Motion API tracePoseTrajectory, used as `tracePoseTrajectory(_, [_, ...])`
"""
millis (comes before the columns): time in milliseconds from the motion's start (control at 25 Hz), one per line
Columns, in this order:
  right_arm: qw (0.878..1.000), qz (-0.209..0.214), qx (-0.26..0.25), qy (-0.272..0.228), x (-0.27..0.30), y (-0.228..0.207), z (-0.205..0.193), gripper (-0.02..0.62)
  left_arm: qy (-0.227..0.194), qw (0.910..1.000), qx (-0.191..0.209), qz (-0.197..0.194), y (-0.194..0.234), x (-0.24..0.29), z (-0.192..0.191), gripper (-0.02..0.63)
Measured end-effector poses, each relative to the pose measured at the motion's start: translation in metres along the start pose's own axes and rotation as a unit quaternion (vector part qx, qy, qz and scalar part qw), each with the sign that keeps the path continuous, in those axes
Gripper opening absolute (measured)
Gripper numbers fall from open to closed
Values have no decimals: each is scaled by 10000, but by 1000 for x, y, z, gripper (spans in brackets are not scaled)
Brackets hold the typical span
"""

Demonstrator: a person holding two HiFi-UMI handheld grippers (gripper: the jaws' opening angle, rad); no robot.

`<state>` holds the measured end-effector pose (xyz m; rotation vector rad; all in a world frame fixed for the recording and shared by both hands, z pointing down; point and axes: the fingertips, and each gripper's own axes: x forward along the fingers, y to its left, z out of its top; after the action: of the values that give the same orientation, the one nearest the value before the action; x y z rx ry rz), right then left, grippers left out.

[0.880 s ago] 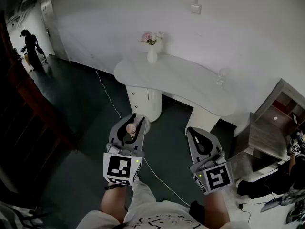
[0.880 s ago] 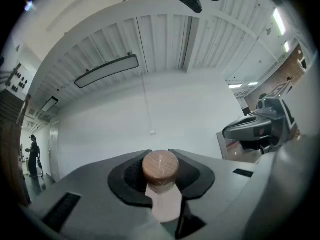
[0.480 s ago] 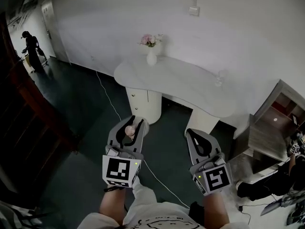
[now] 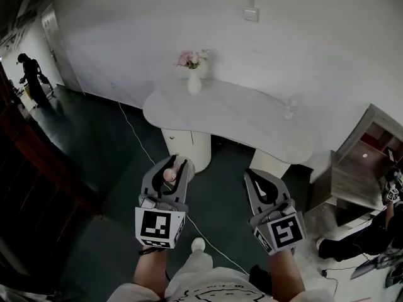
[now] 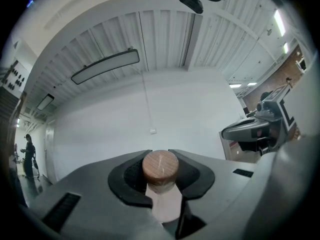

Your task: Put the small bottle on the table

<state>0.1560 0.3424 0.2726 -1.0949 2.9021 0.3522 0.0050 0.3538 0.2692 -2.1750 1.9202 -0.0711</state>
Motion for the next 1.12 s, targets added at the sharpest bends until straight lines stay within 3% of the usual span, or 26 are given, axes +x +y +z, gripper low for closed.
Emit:
tracePoseTrajectory(440, [9991, -382, -89, 142, 130, -47, -18, 0, -99, 9994, -78, -314, 82, 118, -29, 101])
tracePoseTrajectory(1120, [9984, -444, 49, 359, 230, -76, -56, 0, 36, 9992, -187, -362, 148, 198, -75, 101])
